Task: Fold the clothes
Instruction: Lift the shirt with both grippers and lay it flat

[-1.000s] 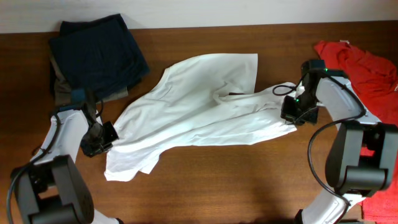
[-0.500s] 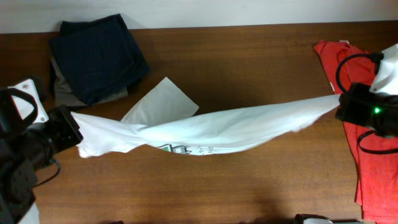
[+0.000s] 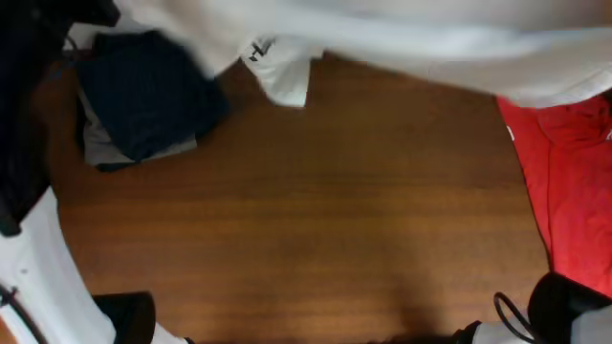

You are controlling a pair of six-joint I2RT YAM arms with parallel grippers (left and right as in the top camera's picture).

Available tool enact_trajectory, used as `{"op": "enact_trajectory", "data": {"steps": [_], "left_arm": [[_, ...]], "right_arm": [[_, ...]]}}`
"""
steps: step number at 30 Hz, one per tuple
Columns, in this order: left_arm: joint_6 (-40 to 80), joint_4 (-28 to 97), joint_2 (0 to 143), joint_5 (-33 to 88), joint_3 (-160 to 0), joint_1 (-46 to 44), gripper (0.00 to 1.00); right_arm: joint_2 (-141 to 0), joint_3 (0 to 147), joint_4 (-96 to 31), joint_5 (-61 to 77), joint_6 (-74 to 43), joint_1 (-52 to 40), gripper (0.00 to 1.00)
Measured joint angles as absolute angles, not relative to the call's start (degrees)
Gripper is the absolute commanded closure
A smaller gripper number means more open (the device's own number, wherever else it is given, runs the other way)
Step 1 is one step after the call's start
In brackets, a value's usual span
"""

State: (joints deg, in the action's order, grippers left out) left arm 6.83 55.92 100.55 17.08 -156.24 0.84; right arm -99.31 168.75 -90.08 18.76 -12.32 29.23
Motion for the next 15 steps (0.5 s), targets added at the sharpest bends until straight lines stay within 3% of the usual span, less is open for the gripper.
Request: {"op": "enact_trajectory", "data": {"steps": [3,7,15], "left_arm": [[6.6,61.1,105.6,17.0,-150.9,-0.7,1.00],[5.5,72.0,130.1,17.0,-137.9,-5.1,1.00],[5.1,96.8,113.8,13.0,-140.4,-6.5,1.00]], "right_arm": [[-104.2,162.2,-95.7,19.8,-9.8,27.6,0.96],[-109.8,139.9,-97.0,19.9,-6.7,22.6,0.96],[-89.2,119.9,-97.0,13.7,-5.3,22.2,0.96]]}}
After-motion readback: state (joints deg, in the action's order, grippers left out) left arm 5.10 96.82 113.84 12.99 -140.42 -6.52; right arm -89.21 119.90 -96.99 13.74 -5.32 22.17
